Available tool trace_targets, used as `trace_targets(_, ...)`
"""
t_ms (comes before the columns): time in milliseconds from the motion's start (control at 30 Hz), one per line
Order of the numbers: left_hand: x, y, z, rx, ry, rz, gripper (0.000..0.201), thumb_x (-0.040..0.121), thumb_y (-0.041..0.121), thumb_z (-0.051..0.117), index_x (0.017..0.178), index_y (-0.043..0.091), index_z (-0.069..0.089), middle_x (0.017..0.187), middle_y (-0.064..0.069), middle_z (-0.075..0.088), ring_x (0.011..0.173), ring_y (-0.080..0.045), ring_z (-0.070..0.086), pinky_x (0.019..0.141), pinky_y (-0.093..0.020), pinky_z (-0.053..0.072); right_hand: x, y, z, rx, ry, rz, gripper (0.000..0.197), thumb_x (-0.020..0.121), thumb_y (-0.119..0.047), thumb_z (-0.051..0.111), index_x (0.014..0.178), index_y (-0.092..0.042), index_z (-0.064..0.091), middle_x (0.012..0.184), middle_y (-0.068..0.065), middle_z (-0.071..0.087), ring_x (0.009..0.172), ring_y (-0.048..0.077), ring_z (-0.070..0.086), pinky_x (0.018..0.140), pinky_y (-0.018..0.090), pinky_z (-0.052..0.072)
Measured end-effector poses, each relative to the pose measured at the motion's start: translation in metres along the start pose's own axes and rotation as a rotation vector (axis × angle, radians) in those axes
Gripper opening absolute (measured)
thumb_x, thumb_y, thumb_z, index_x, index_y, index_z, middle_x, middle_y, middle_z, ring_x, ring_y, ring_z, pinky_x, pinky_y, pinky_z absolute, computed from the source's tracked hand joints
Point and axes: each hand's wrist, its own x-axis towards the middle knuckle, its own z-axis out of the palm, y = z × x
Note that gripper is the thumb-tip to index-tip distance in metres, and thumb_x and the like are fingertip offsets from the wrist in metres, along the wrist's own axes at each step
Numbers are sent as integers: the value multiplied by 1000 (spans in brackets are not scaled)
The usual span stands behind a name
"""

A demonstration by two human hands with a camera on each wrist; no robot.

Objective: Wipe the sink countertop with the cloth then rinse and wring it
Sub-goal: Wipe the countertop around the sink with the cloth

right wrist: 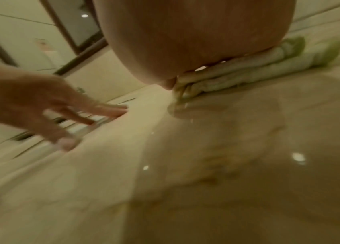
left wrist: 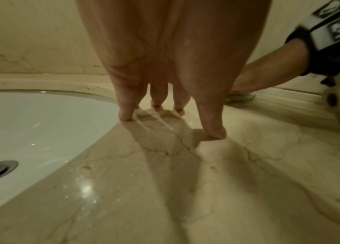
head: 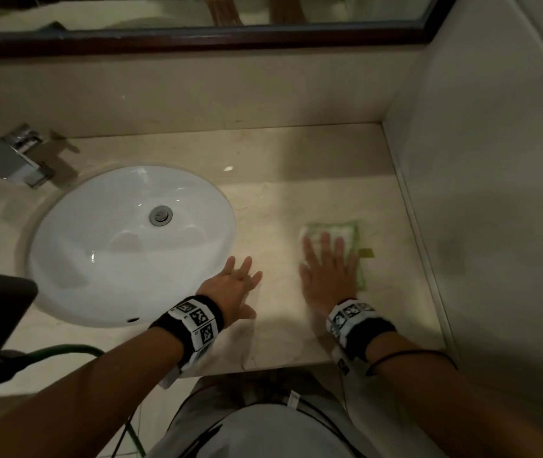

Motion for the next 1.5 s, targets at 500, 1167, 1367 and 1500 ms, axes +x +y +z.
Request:
trace_targets(500,-1,0,1,10,2,1,87,91,54,53,154,28,-1,161,0,-16,148,-30,-12,118,-42,24,-36,129,-15,-93,-9,124,66,87,-59,-3,150,-43,-7,164,-2,-1,150,28,-2,118,52,-1)
trace_targets(1167,0,1,0,1,-10,-9,88,91,55,53,154,29,-2,161,1,-17,147,-28,-15,118,-39,15,29,-28,-4,-60,3,-139,60,99,-41,30,154,-35,7,163,5,5,149,36,2,115,60,2)
trace_targets(1367,2,-1,3,-8,-6,-13,88,90,57,52,154,30,-2,160,2,-18,147,-27,-15,119,-40,19,42,4,-14,-80,-1,-187,57,96,-48,19,152,-40,16,162,-1,15,149,32,13,117,54,4)
trace_targets(1500,2,-2,2,-19,-4,-11,87,90,58,52,154,32,-2,160,4,-19,147,-25,-15,119,-40,20,63,67,-31,-59,48,6,62,92,-51,14,152,-36,23,159,5,28,144,38,25,114,60,13)
